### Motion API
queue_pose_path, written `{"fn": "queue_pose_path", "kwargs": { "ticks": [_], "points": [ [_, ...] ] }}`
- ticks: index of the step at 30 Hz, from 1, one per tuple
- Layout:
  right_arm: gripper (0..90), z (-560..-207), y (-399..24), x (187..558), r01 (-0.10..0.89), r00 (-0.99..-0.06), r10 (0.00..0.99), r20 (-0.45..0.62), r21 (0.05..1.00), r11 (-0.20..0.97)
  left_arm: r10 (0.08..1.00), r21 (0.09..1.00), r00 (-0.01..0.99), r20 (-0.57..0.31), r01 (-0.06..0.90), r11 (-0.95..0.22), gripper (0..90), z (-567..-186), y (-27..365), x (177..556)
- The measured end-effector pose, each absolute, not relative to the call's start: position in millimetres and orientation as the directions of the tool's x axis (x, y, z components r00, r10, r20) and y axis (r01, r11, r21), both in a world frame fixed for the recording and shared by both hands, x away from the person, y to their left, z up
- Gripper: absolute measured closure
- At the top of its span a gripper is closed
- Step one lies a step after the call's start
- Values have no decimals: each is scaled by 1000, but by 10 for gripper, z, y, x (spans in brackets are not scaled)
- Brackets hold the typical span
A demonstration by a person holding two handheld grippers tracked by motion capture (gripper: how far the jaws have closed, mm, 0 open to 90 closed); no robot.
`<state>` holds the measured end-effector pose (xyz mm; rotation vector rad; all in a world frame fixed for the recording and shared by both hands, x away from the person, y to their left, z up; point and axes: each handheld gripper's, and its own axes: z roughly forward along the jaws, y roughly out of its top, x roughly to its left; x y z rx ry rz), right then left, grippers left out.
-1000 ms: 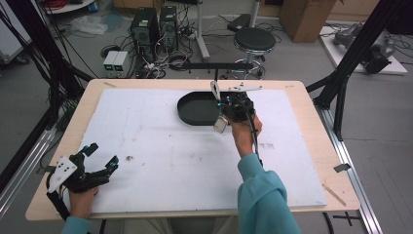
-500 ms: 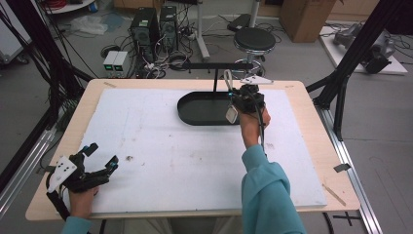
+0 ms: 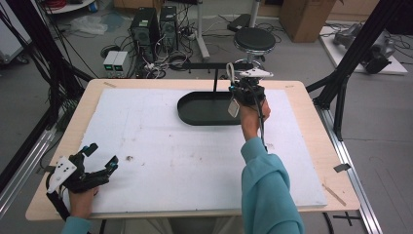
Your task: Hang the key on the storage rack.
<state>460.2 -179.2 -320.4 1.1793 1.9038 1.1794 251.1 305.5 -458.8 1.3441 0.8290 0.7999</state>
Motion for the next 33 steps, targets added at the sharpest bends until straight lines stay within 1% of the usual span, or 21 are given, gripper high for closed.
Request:
{"fn": "queue_pose_path", "kwargs": {
  "ticks": [10,18,33],
  "points": [
    [822,-3142,-1702,4729,373,-411,910,-57,900,225,869,997,492,-55,-13,71,107,-4588,3058,2513],
    [822,-3201,-1695,4780,397,-394,916,-78,884,246,869,998,491,-55,-11,69,107,-4588,3062,2513],
    [821,-3339,-1655,4893,437,-374,926,-57,869,231,868,997,492,-59,-11,75,107,-4588,3064,2516]
  ]
}}
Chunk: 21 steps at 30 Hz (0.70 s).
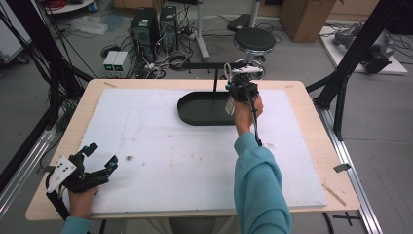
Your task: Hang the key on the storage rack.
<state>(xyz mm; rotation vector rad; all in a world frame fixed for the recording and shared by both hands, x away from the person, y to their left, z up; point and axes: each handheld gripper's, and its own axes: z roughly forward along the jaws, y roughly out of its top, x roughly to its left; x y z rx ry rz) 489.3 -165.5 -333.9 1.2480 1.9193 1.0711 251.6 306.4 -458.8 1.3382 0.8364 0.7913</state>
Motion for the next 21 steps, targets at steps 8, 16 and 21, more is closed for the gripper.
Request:
{"fn": "queue_pose_path", "kwargs": {
  "ticks": [8,16,21],
  "points": [
    [821,-3398,-1656,4948,450,-365,930,-43,866,217,869,997,492,-59,-12,74,107,-4588,3063,2516],
    [821,-3466,-1652,5007,462,-363,931,-28,863,206,869,998,491,-55,-11,69,107,-4588,3062,2514],
    [821,-3521,-1663,5056,474,-363,932,1,861,184,869,997,492,-55,-12,70,107,-4588,3060,2513]
  ]
}}
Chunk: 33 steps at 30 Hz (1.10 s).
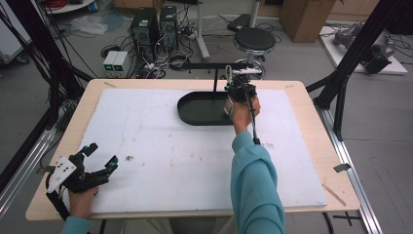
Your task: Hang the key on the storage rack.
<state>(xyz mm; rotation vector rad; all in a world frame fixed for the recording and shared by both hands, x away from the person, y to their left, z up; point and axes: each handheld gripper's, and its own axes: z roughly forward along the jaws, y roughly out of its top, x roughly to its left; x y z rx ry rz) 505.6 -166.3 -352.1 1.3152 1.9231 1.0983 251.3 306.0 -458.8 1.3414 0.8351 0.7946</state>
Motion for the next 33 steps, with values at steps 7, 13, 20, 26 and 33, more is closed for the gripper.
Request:
{"fn": "queue_pose_path", "kwargs": {
  "ticks": [7,13,20,26,33],
  "points": [
    [821,-3553,-1679,5099,479,-375,927,17,860,178,869,997,492,-56,-13,71,107,-4588,3059,2513],
    [772,-3569,-1707,5121,479,-400,916,37,860,174,869,997,492,-55,-13,70,107,-4588,3058,2513],
    [125,-3580,-1742,5135,469,-399,917,17,863,187,869,998,492,-54,-12,69,107,-4588,3058,2514],
    [7,-3496,-1816,5011,444,-463,884,68,880,165,870,997,491,-56,-11,71,107,-4588,3058,2515],
    [6,-3363,-2025,4681,330,-578,813,71,931,154,869,998,492,-50,-15,66,107,-4588,3055,2512]
  ]
}}
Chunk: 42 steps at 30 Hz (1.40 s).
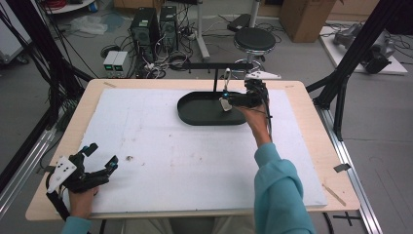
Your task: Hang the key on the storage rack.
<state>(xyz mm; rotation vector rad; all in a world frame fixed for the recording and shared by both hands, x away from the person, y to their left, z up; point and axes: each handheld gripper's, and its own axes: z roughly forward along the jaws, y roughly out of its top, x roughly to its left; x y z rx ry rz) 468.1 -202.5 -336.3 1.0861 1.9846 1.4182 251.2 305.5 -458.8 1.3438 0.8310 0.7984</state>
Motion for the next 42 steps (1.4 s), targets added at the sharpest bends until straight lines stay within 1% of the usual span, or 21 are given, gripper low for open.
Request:
{"fn": "queue_pose_path", "kwargs": {
  "ticks": [2,5,8,10,11,12,14,17,21,24,26,29,33,38,40,42],
  "points": [
    [6,-3340,-2124,4537,285,-618,783,76,949,133,869,998,492,-43,-20,61,107,-4588,3051,2509],
    [6,-3349,-2285,4294,230,-667,744,52,963,139,870,998,492,-41,-20,58,107,-4588,3048,2508],
    [7,-3419,-2494,3990,144,-707,707,9,981,132,870,999,492,-38,-16,52,107,-4586,3046,2511],
    [6,-3489,-2600,3812,113,-726,687,-1,986,121,869,999,493,-37,-14,50,107,-4586,3044,2511],
    [6,-3520,-2652,3722,104,-730,684,-14,986,130,869,998,493,-34,-23,52,107,-4588,3042,2505],
    [7,-3567,-2701,3623,67,-729,684,-37,990,124,869,998,493,-28,-29,49,107,-4589,3041,2499],
    [7,-3654,-2797,3456,28,-729,682,-60,993,118,870,998,492,-24,-32,46,107,-4589,3036,2496],
    [6,-3814,-2922,3248,-1,-727,683,-65,996,94,870,998,493,-26,-30,47,107,-4589,3041,2498],
    [7,-4056,-3064,3064,-13,-715,697,-55,998,66,870,998,492,-29,-29,50,107,-4590,3042,2499],
    [6,-4207,-3160,2980,0,-706,708,-16,1000,23,870,998,492,-28,-30,49,107,-4589,3041,2500],
    [7,-4288,-3202,2930,-6,-697,717,-15,1000,15,870,998,492,-26,-30,47,107,-4589,3041,2498],
    [7,-4408,-3232,2878,0,-696,718,5,1000,-8,870,998,492,-24,-32,46,107,-4589,3038,2497],
    [7,-4555,-3225,2873,21,-691,722,22,1000,-11,870,998,492,-25,-33,47,107,-4590,3036,2495],
    [7,-4576,-3232,2866,14,-690,724,25,1000,-21,870,998,492,-24,-33,46,107,-4590,3037,2493],
    [8,-4577,-3213,2856,-1,-688,725,-3,1000,3,870,998,492,-25,-34,47,107,-4590,3036,2494],
    [8,-4576,-3206,2857,1,-688,726,-2,1000,4,870,998,493,-26,-33,48,107,-4590,3036,2493]
  ]
}}
